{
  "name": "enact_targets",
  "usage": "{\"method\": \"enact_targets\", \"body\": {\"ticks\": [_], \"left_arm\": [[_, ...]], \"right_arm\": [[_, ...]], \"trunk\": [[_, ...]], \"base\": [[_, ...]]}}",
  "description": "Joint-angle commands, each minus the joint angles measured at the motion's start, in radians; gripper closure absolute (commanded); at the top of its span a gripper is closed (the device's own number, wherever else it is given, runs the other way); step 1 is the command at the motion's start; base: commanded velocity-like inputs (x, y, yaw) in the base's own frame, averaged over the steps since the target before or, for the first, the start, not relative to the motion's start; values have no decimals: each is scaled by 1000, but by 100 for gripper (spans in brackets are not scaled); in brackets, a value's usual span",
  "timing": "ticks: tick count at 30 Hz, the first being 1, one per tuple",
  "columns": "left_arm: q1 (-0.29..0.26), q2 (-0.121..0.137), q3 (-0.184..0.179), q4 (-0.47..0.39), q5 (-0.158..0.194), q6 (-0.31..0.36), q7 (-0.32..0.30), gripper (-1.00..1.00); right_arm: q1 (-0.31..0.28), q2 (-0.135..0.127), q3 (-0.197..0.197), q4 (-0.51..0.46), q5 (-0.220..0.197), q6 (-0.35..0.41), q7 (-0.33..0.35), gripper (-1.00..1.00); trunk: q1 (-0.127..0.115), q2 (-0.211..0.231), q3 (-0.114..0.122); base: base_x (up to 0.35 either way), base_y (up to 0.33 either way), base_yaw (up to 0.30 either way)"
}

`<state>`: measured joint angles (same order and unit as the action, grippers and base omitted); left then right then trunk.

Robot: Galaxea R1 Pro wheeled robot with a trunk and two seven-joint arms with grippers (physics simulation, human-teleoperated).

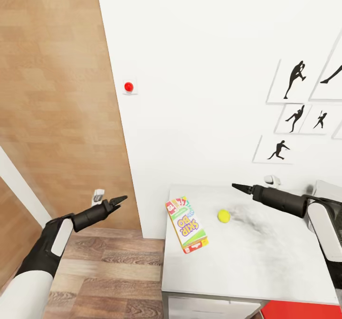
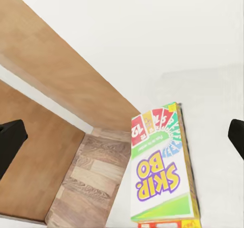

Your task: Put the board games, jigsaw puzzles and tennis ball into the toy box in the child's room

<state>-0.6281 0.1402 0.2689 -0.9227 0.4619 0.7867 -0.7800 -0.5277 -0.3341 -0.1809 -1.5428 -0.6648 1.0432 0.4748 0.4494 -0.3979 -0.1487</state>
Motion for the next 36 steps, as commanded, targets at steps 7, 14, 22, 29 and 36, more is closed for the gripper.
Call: {"method": "enact_targets", "body": {"ticks": [7, 14, 22, 29, 36], "left_arm": [[3, 0, 24, 105, 8, -62, 77, -100], [5, 1, 69, 132, 3, -84, 99, -100], [-6, -5, 81, 231, 12, -88, 253, -100], [-13, -22, 82, 285, 42, -102, 333, -100], [-13, -36, 82, 308, 53, -153, 365, -100]], "right_arm": [[-45, 33, 36, 85, 10, 4, -112, -100], [-150, 42, 112, 289, 9, 4, -125, -100], [-204, 62, 220, 406, 9, 4, -130, -100], [-215, 86, 308, 441, 8, 4, -130, -100], [-220, 109, 349, 455, 7, 4, -129, -100]], "trunk": [[1, -2, -2], [1, -2, -2], [1, -2, -2], [1, -2, -2], [1, -2, -2]], "base": [[3, 3, 0], [0, 0, 0], [0, 0, 0], [0, 0, 0], [0, 0, 0]]}}
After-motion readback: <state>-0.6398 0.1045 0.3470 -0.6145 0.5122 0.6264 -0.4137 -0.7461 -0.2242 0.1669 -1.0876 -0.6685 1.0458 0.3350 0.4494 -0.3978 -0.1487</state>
